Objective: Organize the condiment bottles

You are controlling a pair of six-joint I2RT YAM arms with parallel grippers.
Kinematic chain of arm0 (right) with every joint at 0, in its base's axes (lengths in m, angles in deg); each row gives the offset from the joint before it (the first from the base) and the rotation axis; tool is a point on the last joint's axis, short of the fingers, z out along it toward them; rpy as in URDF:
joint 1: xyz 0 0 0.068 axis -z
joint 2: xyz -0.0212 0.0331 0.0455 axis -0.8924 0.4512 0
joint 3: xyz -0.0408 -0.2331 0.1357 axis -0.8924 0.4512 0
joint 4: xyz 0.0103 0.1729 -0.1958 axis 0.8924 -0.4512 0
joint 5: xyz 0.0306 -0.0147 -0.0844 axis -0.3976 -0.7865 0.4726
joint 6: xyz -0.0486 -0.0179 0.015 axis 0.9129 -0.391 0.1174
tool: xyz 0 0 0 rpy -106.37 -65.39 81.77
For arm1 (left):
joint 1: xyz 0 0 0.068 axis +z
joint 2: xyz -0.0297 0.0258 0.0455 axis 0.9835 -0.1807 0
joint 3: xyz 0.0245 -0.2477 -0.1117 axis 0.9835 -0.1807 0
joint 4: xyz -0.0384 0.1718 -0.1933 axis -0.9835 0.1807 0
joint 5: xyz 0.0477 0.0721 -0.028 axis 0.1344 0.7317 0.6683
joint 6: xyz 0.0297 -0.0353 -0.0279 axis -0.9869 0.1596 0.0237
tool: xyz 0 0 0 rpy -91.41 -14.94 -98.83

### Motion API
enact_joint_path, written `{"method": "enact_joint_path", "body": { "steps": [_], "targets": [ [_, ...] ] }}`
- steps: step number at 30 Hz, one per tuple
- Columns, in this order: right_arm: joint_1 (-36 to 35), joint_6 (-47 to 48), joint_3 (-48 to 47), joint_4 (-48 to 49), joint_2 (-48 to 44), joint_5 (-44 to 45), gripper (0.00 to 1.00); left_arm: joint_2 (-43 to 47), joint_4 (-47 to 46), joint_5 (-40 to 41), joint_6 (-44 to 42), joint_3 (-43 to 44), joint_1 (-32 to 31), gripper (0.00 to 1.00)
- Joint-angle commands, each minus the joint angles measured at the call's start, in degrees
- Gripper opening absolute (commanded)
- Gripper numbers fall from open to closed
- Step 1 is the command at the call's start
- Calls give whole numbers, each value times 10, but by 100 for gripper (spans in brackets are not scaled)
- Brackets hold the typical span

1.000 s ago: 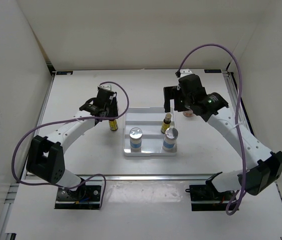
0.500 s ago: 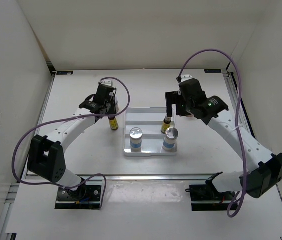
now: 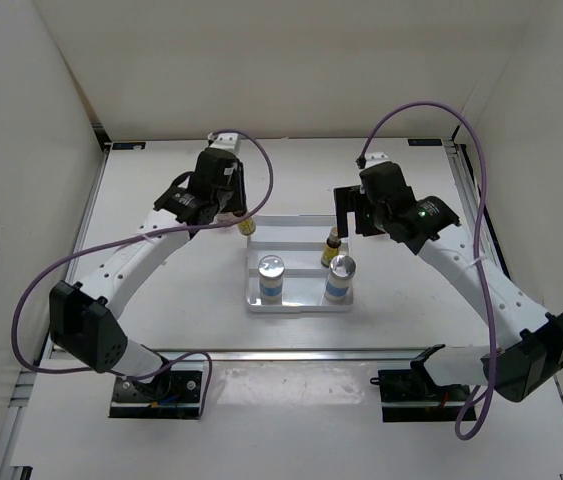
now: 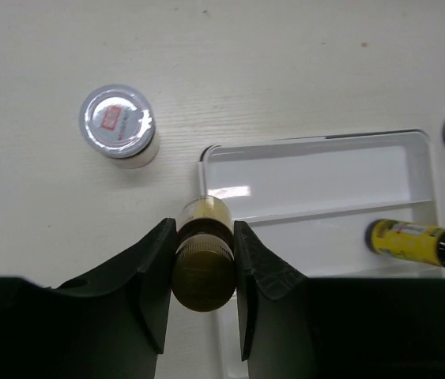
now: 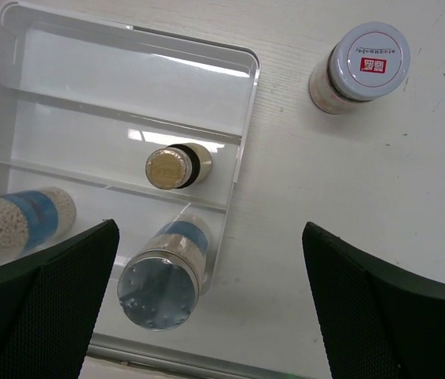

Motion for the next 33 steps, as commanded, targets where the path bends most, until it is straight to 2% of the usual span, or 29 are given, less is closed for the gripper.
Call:
{"method": "enact_joint_path", "body": {
  "steps": [1, 13, 20, 21, 24, 28, 30, 31, 33],
  "targets": [
    [-2, 12, 2, -6, -17, 15, 100, 31, -13, -16, -9, 48, -20, 11],
    [20, 12, 7, -22, -22, 26, 100, -56, -8, -48, 14, 49, -84, 11],
    [26, 12, 12, -28, -27, 26, 100, -94, -8, -42, 20, 43, -90, 11],
    [26, 12, 12, -28, -27, 26, 100, -94, -8, -42, 20, 38, -90, 19],
    [26, 12, 12, -28, -27, 26, 100, -106, -8, -42, 25, 38, -90, 31],
    [31, 7, 17, -28, -27, 31, 100, -118, 3, -42, 25, 56, -90, 59],
    [31, -1, 17, -28, -27, 39, 100, -118, 9, -42, 25, 62, -90, 66],
    [37, -1, 17, -33, -27, 39, 100, -118, 9, -42, 25, 62, -90, 75],
    [49, -7, 6, -48, -13, 39, 100, -118, 9, -42, 25, 68, -90, 86]
  ]
}}
